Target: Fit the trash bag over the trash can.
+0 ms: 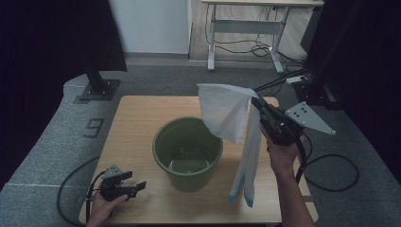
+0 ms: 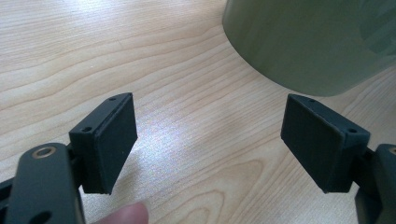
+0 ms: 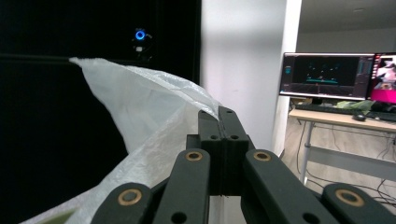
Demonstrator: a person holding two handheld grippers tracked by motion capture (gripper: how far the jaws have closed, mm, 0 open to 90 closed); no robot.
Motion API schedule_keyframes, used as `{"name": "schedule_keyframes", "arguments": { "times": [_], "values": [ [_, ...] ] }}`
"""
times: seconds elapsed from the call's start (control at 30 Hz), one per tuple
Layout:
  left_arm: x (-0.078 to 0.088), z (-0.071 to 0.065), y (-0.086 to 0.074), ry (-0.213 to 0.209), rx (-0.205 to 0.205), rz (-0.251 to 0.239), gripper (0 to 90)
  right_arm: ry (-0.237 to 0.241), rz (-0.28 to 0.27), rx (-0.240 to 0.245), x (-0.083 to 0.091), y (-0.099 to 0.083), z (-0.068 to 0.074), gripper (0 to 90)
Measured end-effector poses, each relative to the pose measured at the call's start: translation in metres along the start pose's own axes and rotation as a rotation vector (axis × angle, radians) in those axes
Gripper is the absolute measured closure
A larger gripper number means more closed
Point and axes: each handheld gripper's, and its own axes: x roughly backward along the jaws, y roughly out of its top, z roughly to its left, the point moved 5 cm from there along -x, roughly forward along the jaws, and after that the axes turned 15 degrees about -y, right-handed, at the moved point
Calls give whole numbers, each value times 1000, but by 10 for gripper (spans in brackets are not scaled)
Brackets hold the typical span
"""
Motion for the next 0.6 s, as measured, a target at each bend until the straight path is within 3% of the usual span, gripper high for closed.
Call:
{"name": "schedule_keyframes", "arguments": {
  "times": [0.13, 0.23, 0.3, 0.47, 0.57, 0.6],
  "values": [
    [0, 0, 0, 0, -1, 2, 186, 28, 10, 42, 4, -13, 13, 890],
    [1, 0, 0, 1, -1, -2, 187, 43, 17, 46, 5, -18, 17, 890],
    [5, -3, 3, -31, 14, -37, 188, 57, 26, 62, 8, -27, 23, 890],
    [10, -7, 8, -14, 9, -46, 184, 72, 41, 75, 9, -40, 30, 890],
    [16, -16, 15, 2, -7, -48, 202, 95, 59, 60, 10, -50, 34, 890],
    [19, -20, 18, -4, -20, -51, 209, 115, 79, 81, 11, -59, 40, 890]
  ]
}}
